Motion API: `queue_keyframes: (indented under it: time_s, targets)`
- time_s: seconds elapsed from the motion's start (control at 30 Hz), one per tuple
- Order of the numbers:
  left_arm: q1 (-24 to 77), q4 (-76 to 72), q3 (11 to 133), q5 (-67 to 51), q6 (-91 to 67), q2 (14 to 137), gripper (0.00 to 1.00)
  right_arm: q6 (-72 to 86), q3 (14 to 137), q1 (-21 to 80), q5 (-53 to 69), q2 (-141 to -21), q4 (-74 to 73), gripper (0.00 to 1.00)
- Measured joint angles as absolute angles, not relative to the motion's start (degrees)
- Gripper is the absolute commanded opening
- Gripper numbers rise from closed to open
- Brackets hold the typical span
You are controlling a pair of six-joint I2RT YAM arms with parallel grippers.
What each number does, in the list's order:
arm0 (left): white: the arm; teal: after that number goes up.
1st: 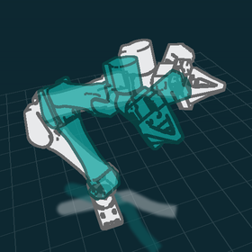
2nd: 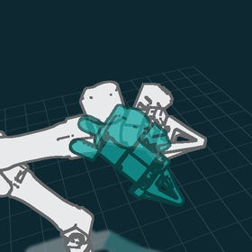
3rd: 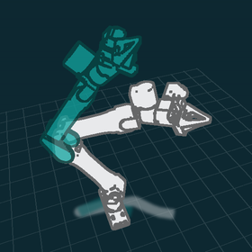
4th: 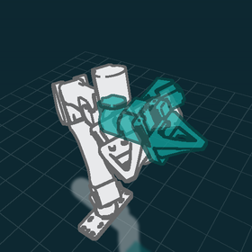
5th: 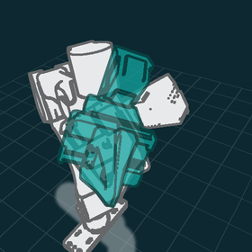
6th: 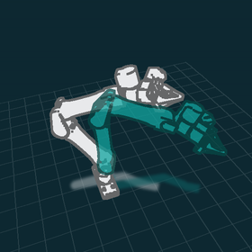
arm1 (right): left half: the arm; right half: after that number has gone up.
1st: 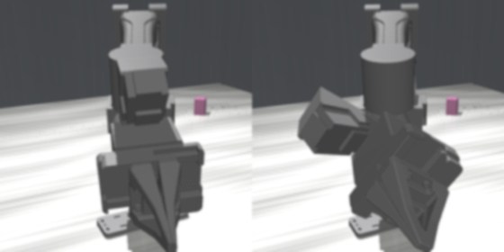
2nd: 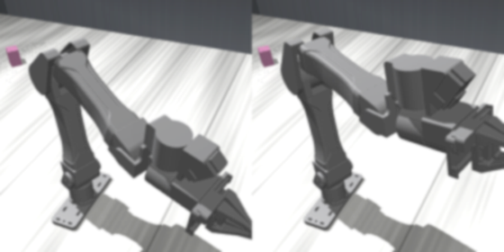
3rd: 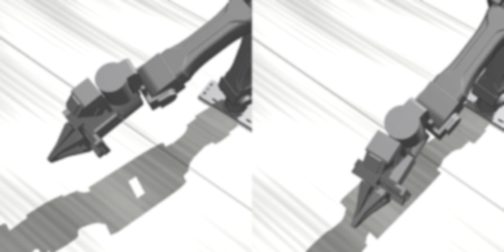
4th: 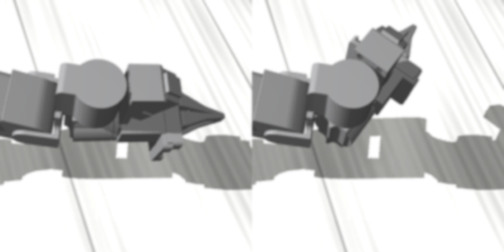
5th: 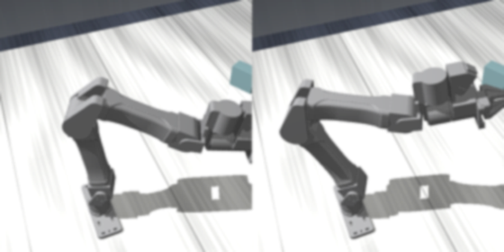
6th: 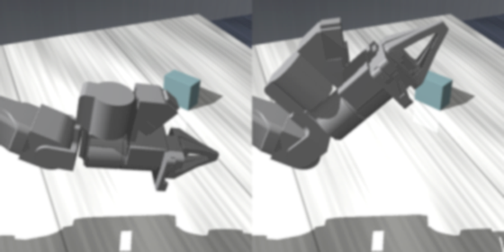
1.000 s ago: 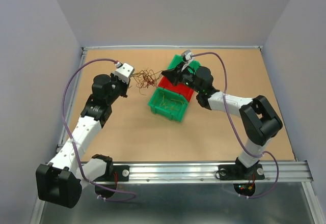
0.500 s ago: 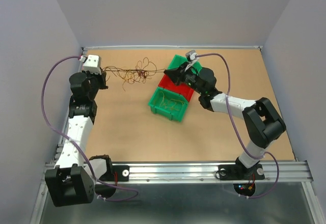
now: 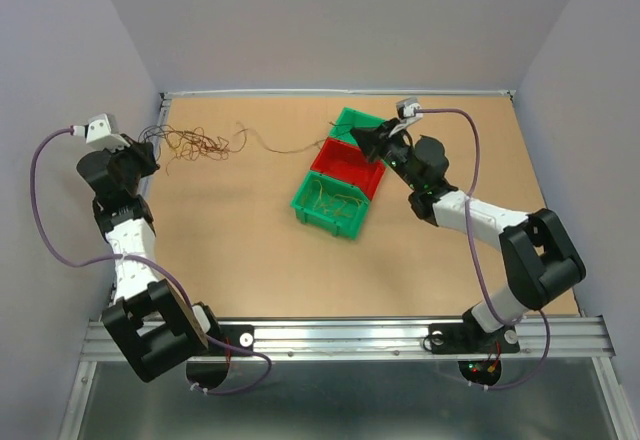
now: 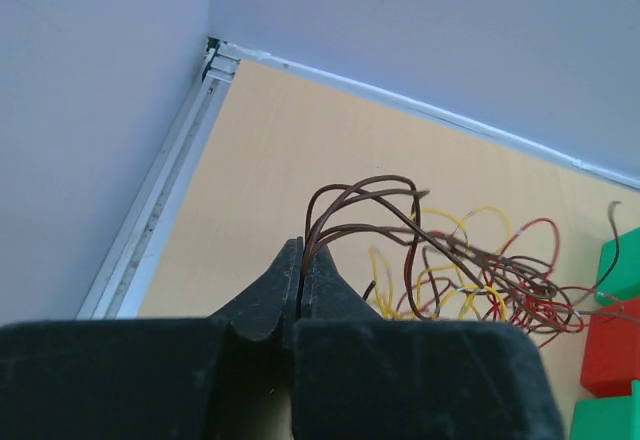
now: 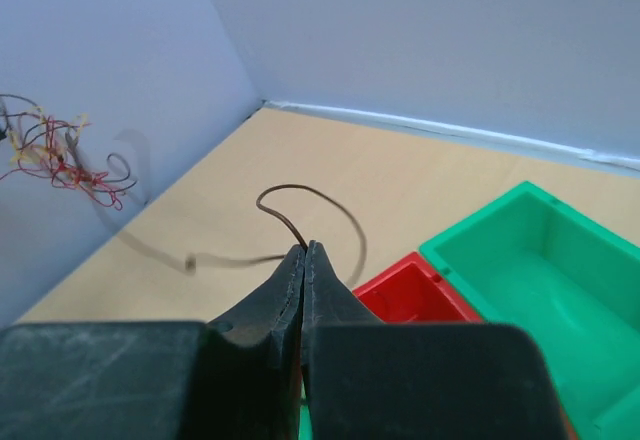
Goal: Untangle the cables
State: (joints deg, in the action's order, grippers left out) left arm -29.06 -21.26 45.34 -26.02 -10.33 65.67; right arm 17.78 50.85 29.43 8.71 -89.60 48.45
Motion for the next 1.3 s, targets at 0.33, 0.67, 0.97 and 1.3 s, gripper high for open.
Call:
queue_keyframes:
  time_s: [0.33,0.67,0.97,1.3]
  targets:
    - [-31.9,-23.1,45.1,-26.7,-13.8,67.0,0.0,24.3,43.5,12.7,7.2,-79.6,48.1,0.0]
    - [-28.8,-24.8,44.5,-30.4,-12.6,67.5,0.0,25.4,44.4,10.2,12.4,-81.7,47.8,0.01]
    - [-25.0,-25.1,44.3,-30.4,-11.0,69.1,0.0,24.9,55.7,10.1,20.2,-96.2,44.3,0.01]
    - [-19.0,-25.2,42.0,-26.2,-7.3,65.3,0.0,23.2,67.5,10.1,24.6,-105.9,38.2,0.01]
